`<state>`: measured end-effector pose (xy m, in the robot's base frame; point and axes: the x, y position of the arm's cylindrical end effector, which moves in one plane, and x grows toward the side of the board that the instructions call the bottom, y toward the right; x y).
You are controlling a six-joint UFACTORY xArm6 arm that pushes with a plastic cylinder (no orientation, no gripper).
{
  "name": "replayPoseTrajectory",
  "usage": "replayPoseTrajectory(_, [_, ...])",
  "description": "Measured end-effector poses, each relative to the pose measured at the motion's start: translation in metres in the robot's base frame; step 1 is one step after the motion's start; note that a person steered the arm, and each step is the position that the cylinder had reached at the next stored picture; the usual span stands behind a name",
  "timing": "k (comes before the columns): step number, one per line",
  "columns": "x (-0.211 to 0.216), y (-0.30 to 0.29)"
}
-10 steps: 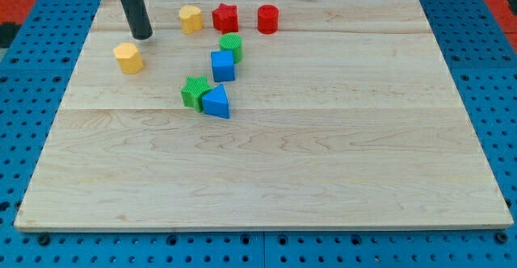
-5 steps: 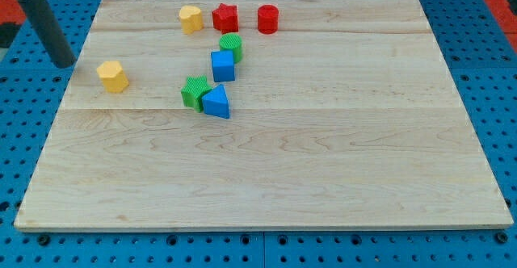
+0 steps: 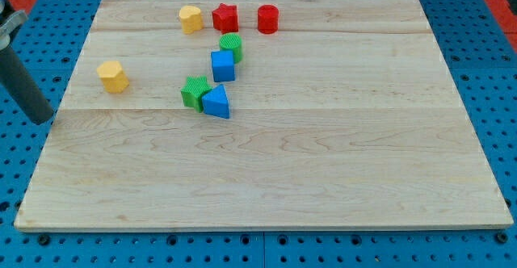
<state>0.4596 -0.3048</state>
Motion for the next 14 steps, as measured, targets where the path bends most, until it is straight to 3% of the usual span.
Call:
replayPoseTrajectory(4, [-0.024,0.096])
replayPoseTrajectory(14, [-0.048,0.017])
